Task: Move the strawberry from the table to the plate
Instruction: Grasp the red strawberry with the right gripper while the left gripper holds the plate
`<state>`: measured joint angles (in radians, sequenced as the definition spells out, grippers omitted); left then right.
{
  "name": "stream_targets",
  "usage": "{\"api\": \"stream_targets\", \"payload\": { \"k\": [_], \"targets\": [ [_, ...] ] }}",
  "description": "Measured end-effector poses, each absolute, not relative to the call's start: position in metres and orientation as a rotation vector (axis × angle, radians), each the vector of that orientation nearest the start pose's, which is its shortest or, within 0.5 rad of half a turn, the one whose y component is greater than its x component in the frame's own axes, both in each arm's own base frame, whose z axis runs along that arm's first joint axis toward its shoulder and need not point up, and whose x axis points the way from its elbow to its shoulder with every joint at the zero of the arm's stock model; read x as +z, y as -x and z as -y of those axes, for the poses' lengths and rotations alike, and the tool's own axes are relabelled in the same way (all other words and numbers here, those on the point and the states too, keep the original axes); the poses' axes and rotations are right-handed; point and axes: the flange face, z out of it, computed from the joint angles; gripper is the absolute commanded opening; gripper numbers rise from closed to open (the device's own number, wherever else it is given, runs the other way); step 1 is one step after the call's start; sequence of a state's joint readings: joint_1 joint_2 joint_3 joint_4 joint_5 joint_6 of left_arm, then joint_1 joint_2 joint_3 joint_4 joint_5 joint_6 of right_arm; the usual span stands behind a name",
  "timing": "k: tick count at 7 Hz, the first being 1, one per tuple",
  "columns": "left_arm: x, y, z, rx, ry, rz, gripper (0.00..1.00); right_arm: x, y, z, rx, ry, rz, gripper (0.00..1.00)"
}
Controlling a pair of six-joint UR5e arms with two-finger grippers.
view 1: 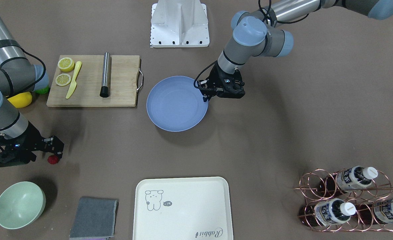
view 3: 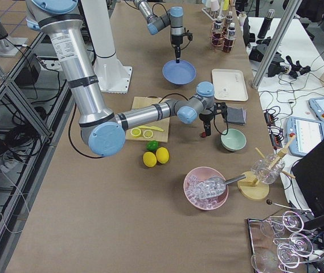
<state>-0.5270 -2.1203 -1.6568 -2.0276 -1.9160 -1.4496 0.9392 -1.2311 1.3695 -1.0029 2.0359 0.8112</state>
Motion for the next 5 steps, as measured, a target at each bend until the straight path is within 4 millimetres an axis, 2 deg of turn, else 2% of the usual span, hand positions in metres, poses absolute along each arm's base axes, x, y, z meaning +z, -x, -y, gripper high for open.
{"api": "stream_targets", "payload": {
  "k": [1, 2, 3, 4, 5],
  "targets": [
    [0.2460, -0.5308, 0.4170, -0.180, -0.045, -1.124, 0.00, 0.5155, 0.3270, 0.5872, 0.000, -0.225, 0.785, 0.72],
    [0.2446, -0.5330, 0.4140, -0.188, -0.038, -1.126, 0.00, 0.5184, 0.3314, 0.5866, -0.004, -0.222, 0.780, 0.57],
    [0.2439, -0.5334, 0.4129, -0.192, -0.035, -1.128, 0.00, 0.5189, 0.3341, 0.5861, -0.008, -0.220, 0.781, 0.09],
    [0.2440, -0.5332, 0.4124, -0.194, -0.033, -1.128, 0.00, 0.5178, 0.3350, 0.5860, -0.010, -0.220, 0.784, 0.00],
    [0.2444, -0.5327, 0.4119, -0.195, -0.033, -1.129, 0.39, 0.5159, 0.3351, 0.5860, -0.011, -0.221, 0.789, 0.00]
  ]
}}
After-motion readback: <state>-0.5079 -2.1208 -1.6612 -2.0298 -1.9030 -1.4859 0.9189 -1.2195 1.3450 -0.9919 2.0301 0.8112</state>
